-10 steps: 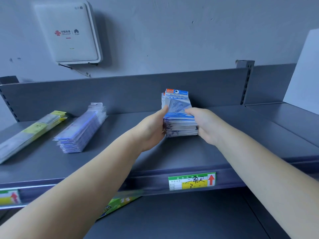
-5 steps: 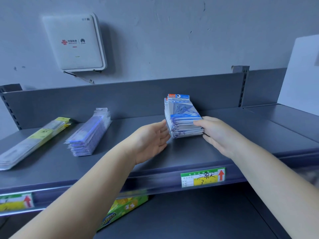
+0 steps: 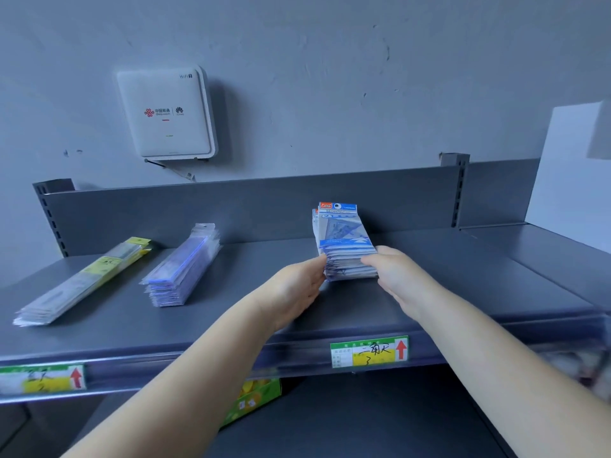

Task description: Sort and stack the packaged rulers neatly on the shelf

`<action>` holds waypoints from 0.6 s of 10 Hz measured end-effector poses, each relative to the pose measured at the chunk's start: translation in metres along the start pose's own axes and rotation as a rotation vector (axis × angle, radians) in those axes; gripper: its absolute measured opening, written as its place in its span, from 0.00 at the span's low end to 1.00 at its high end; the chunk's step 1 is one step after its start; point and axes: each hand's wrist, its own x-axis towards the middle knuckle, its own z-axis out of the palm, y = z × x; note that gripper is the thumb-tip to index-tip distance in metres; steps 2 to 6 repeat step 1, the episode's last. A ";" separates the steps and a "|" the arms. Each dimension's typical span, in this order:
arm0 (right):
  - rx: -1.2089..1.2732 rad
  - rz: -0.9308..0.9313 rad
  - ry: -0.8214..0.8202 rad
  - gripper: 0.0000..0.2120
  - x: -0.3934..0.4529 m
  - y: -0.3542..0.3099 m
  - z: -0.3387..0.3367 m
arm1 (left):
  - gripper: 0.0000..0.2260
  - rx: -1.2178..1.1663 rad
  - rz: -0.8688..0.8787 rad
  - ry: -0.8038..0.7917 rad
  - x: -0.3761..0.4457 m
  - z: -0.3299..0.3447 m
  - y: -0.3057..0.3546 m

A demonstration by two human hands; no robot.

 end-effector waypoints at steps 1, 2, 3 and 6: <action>-0.048 -0.019 0.013 0.11 -0.009 -0.005 -0.005 | 0.17 0.064 0.074 0.060 -0.001 0.001 -0.005; -0.048 -0.019 0.013 0.11 -0.009 -0.005 -0.005 | 0.17 0.064 0.074 0.060 -0.001 0.001 -0.005; -0.048 -0.019 0.013 0.11 -0.009 -0.005 -0.005 | 0.17 0.064 0.074 0.060 -0.001 0.001 -0.005; -0.048 -0.019 0.013 0.11 -0.009 -0.005 -0.005 | 0.17 0.064 0.074 0.060 -0.001 0.001 -0.005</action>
